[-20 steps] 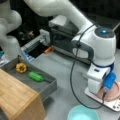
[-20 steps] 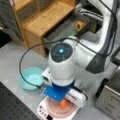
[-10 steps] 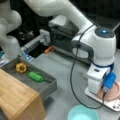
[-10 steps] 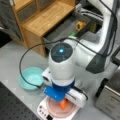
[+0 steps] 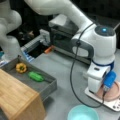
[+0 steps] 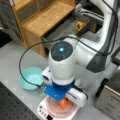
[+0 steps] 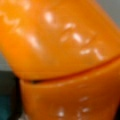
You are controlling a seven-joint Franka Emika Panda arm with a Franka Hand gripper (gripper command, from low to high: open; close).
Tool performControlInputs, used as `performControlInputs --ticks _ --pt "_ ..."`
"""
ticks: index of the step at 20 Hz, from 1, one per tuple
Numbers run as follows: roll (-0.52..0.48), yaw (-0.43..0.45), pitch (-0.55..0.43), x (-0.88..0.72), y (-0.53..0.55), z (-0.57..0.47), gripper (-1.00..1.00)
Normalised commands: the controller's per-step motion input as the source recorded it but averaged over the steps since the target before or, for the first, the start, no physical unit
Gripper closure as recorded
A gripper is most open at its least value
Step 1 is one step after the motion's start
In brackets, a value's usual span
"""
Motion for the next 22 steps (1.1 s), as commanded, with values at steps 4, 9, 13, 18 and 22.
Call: performControlInputs --ticks 4,9,13,18,22 --pt "-0.136 0.093 0.044 -0.13 0.01 0.15 1.0" --pt "-0.113 0.095 0.049 -0.1 0.02 0.12 1.0" --pt "-0.101 0.166 0.079 -0.09 0.01 0.15 1.0" --pt "-0.094 0.239 0.098 -0.06 -0.04 0.15 1.0" --pt "-0.079 0.267 0.104 -0.04 -0.09 0.16 1.0"
